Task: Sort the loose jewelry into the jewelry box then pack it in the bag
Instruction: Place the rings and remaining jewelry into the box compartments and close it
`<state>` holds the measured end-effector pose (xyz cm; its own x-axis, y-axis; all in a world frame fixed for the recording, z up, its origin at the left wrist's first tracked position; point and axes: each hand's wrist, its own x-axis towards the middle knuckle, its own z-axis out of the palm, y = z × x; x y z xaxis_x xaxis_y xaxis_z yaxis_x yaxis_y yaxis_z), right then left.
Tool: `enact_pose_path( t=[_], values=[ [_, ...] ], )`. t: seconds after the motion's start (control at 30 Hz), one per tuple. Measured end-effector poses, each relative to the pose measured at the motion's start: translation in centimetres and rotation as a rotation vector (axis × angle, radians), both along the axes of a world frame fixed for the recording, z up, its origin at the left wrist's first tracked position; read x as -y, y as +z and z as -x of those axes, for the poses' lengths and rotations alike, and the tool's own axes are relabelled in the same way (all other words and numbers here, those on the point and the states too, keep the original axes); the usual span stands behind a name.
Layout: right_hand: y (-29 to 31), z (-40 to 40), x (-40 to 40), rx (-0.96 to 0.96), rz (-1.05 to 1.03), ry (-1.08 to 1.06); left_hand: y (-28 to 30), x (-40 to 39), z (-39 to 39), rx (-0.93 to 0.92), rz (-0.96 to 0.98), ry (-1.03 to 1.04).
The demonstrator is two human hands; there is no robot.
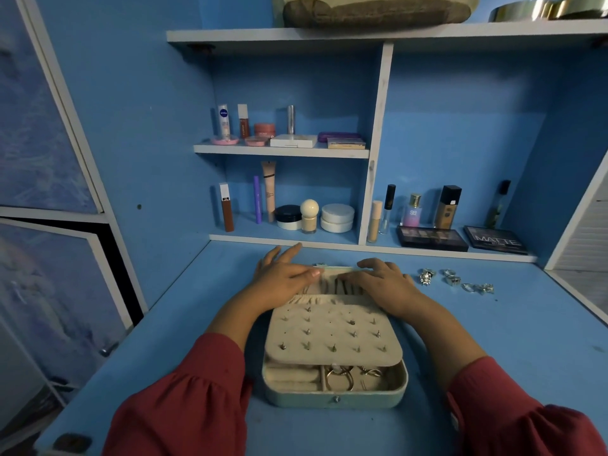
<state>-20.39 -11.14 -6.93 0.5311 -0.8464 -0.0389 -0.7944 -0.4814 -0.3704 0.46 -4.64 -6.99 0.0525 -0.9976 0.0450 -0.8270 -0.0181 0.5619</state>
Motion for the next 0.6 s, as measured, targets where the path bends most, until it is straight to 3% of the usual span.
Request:
enact_pose_path(
  t=[0.1,0.17,0.33,0.6],
  values=[
    [0.4,0.9,0.1,0.489,-0.293,-0.018,0.9,-1.3,-1.1,-0.366,0.122,-0.011],
    [1.2,2.4,0.0,0.610,-0.369,0.042,1.5,-2.4,-2.2,-0.474,0.123,-0.021],
    [1.3,5.5,0.2,0.662,-0.560,0.152,2.0,-4.6,-4.8,-0.480,-0.010,-0.034],
    [1.2,5.8,-0.2,0.583,-0.598,0.194,2.0,-5.8,-4.8,-0.516,-0.216,-0.106]
  ],
)
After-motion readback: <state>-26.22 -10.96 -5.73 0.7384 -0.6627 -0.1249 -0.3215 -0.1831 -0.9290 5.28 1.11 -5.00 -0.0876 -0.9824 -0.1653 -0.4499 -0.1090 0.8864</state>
